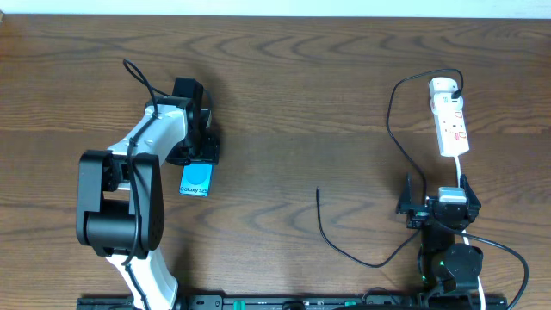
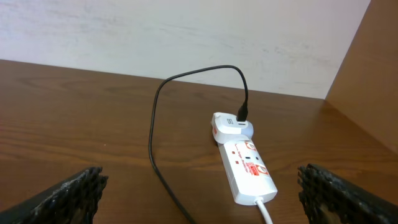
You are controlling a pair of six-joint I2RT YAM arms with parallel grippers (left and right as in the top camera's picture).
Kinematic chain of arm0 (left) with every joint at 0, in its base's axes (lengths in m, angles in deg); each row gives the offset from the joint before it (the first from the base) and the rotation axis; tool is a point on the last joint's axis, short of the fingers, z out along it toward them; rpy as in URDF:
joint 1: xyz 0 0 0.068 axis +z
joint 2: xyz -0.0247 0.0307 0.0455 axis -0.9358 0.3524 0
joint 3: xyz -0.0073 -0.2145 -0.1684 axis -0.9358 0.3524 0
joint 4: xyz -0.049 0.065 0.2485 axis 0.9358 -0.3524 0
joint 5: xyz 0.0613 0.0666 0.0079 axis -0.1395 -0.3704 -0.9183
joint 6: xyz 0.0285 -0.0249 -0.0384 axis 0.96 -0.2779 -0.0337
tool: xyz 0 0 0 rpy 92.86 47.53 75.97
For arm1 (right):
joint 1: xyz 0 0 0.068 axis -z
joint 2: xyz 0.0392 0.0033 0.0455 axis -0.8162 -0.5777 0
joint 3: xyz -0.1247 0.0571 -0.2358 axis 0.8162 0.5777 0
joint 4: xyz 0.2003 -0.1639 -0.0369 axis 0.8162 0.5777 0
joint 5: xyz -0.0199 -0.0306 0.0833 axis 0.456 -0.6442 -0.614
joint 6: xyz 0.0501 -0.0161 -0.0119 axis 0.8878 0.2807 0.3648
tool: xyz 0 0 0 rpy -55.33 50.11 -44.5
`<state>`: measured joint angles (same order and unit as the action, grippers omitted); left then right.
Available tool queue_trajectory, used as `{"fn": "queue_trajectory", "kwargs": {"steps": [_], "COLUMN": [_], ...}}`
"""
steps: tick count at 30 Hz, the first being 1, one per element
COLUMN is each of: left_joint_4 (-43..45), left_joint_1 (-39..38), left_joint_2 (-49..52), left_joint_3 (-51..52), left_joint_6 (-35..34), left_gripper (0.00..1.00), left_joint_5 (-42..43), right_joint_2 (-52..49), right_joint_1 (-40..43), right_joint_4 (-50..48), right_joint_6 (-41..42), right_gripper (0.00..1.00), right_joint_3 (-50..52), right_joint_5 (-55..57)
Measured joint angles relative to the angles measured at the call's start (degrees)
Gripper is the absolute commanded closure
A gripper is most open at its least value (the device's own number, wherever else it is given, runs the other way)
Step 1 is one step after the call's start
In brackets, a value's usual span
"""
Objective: Plug charger to phone and switch on socket
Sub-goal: 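Lower the left gripper and close it on the phone's bottom edge, then lift the phone with the left gripper and tilt it upright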
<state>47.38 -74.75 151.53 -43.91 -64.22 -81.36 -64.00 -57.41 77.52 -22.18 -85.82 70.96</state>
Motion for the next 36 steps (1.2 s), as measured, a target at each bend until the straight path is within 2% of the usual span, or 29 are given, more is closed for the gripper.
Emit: {"fn": "queue_trajectory", "kwargs": {"steps": [11, 17, 23, 30, 36], "left_joint_4": [-0.33, -3.21, -3.34, -1.81, -2.23], "left_joint_1": [-0.02, -0.02, 0.00, -0.02, -0.02], "left_joint_2": [0.00, -0.39, -10.91, -27.47, -36.68], "left_joint_3": [-0.24, -4.17, -8.24, -9.38, -9.38], "left_joint_6": [0.00, 0.00, -1.70, -10.23, -26.67], "left_gripper": [0.93, 0.93, 0.92, 0.93, 0.93], "left_joint_5": [-0.04, -0.74, 0.48, 8.24, 13.31], "right_joint_2": [0.00, 0.00, 0.00, 0.00, 0.00], "right_joint_1": [0.00, 0.00, 0.00, 0.00, 0.00], "right_joint_4": [0.00, 0.00, 0.00, 0.00, 0.00], "right_joint_6": [0.00, 0.00, 0.00, 0.00, 0.00], "right_gripper": [0.01, 0.01, 0.01, 0.01, 0.01], "right_joint_3": [0.00, 0.00, 0.00, 0.00, 0.00], "right_joint_5": [0.00, 0.00, 0.00, 0.00, 0.00]}}
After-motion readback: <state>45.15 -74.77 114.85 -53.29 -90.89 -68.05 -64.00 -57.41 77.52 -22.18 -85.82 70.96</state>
